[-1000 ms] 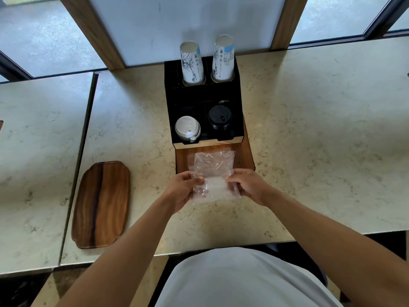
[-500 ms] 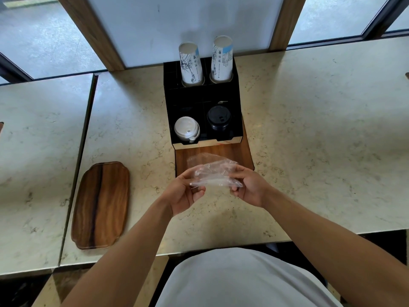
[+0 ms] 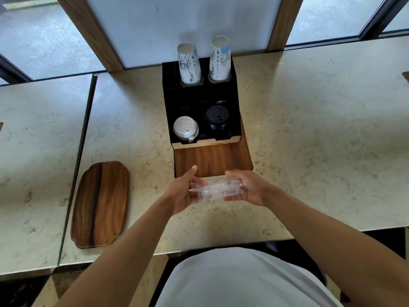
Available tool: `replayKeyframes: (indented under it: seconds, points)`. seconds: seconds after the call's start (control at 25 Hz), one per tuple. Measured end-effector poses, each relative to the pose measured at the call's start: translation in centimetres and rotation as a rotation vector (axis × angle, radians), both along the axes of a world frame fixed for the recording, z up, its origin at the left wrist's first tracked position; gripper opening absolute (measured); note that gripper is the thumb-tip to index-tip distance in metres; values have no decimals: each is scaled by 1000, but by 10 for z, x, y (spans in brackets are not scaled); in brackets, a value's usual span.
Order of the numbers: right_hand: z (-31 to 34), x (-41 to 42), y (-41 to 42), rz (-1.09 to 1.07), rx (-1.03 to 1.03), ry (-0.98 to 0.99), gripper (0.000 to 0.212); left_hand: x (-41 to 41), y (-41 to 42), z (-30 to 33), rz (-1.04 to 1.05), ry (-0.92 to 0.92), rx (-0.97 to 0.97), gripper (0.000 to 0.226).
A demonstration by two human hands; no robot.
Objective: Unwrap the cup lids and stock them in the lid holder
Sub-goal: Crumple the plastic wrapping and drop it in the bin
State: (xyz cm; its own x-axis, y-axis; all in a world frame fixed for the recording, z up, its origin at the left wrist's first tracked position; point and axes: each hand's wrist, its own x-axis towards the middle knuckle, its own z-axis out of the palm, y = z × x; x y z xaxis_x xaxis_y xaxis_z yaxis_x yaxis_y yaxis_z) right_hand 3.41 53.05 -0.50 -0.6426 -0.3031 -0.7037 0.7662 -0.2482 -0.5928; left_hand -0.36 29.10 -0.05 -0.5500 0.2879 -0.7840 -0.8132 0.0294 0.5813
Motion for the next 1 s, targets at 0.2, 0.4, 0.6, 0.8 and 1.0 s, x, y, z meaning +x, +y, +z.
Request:
replayKeyframes:
  seconds: [0.2,0.4,0.6,0.8,1.0]
  points:
    - [-2,0,5,3,44,69,36,4,-4,5,-119,190,-23,21]
    - [-8,2,6,-51,125,159,49,9,0,4,-96,311,-95,51]
    - [-10,7,-1,-40,358,273,41,10,-1,-6,-112,394,-181,36]
    - [-8,8,-3,-7,430,327,39,12,-2,-7,-119,333,-172,36]
    - [-1,5,5,216,424,379,37,8,-4,-1,-323,166,-56,36]
